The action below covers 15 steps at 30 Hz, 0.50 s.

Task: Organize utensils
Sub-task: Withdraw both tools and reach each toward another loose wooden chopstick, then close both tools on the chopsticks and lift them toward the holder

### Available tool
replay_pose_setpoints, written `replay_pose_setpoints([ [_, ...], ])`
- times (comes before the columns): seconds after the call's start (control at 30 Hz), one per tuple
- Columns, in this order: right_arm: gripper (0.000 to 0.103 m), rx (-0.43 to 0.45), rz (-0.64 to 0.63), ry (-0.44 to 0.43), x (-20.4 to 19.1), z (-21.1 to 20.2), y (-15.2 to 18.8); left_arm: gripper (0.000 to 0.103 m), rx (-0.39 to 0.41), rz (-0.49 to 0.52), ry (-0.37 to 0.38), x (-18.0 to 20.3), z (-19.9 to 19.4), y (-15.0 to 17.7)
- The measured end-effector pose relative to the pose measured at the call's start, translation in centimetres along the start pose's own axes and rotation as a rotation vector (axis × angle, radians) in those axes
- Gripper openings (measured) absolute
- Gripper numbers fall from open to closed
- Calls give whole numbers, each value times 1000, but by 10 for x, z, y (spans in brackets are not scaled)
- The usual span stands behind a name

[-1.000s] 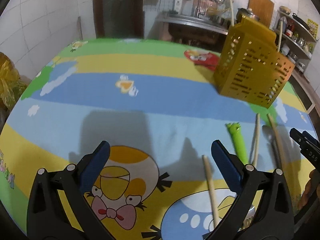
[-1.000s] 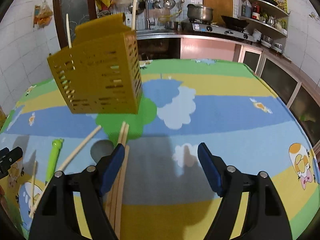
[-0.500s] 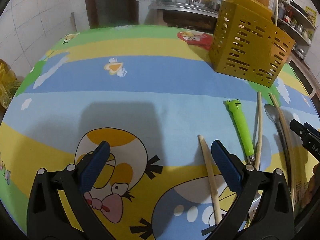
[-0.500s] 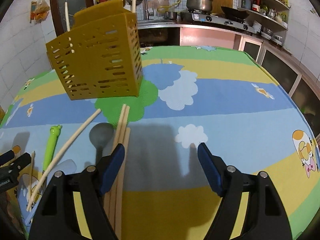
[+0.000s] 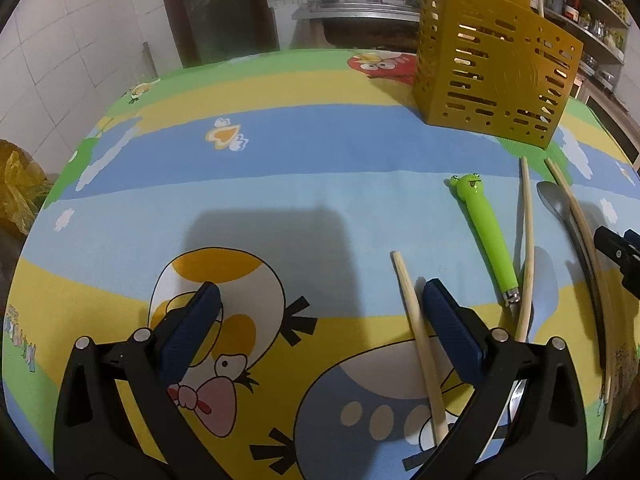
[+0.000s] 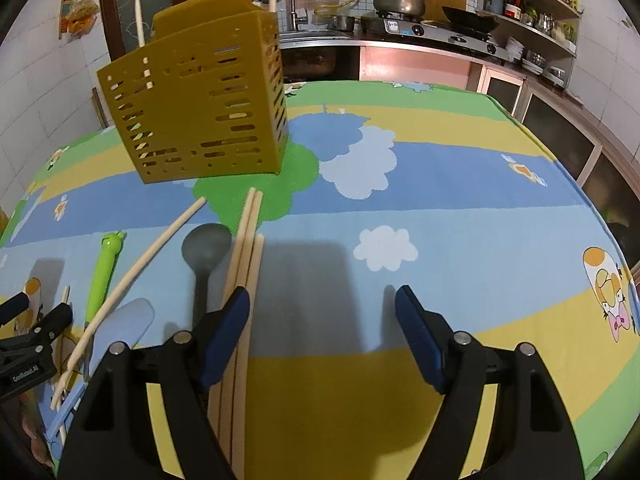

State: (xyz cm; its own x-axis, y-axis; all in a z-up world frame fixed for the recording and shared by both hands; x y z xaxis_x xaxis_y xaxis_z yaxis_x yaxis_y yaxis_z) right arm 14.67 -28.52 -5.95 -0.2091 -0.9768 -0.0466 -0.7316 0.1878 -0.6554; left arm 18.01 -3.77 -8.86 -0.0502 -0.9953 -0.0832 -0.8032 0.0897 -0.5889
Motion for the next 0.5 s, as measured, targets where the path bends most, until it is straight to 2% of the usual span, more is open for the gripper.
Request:
replay_pose_setpoints([
  [0.3, 72, -29, -17, 19, -4, -3, 10, 98, -8, -15, -12, -1, -3, 4],
  [0.37, 65, -43, -12, 22, -5, -1, 7, 97, -14, -19, -14, -1, -4, 4],
  [0.5, 51, -67, 29, 25, -5, -3, 6, 82, -27, -31, 23, 3, -9, 7],
])
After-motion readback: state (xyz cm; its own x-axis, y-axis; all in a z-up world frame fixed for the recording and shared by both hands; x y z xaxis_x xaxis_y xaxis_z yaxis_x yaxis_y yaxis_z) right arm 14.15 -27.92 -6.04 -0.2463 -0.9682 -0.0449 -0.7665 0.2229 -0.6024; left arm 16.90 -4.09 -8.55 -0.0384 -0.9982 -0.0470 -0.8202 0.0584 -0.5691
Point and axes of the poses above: each gripper's, at about its wrist camera, not at the fingertips, and z roughly the way its jaws point, x to its right, y to its underside, the point moved 2 cm from there along z, roughly the way its jaws point
